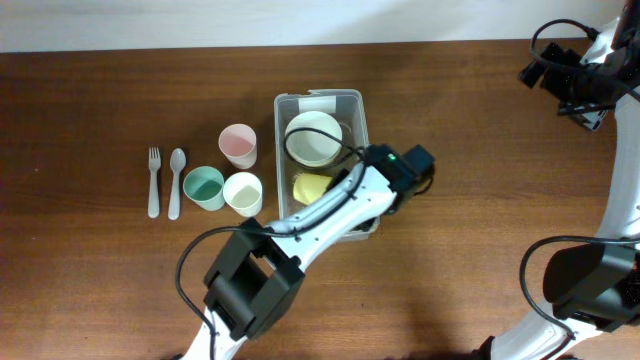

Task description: Pack container

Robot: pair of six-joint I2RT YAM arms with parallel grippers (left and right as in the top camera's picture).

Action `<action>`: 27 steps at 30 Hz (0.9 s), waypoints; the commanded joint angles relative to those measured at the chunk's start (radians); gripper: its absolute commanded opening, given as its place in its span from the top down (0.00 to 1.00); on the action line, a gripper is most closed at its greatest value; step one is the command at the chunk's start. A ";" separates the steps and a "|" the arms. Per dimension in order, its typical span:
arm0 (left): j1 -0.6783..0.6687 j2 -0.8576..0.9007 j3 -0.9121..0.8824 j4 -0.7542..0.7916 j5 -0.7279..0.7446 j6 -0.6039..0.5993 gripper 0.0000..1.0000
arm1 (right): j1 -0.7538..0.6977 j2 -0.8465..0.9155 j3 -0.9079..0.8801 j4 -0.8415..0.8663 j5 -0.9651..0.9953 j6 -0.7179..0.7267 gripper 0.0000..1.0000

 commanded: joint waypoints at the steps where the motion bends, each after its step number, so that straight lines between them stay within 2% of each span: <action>1: -0.005 0.007 0.017 0.015 0.033 -0.018 0.55 | 0.000 0.002 0.002 -0.001 0.002 0.005 0.01; 8: 0.010 0.007 -0.036 0.092 -0.054 -0.026 0.54 | 0.000 0.002 0.002 -0.001 0.002 0.005 0.01; 18: 0.079 0.007 -0.104 0.180 -0.058 -0.025 0.55 | 0.000 0.002 0.002 -0.001 0.002 0.005 0.01; 24: 0.106 0.007 -0.104 0.206 -0.126 -0.025 0.56 | 0.000 0.002 0.002 -0.001 0.002 0.005 0.01; 25: 0.108 0.007 -0.104 0.203 -0.130 -0.025 0.62 | 0.000 0.002 0.002 -0.001 0.002 0.005 0.01; 27: 0.108 0.007 -0.104 0.201 -0.138 -0.025 0.66 | 0.000 0.002 0.002 -0.001 0.002 0.005 0.01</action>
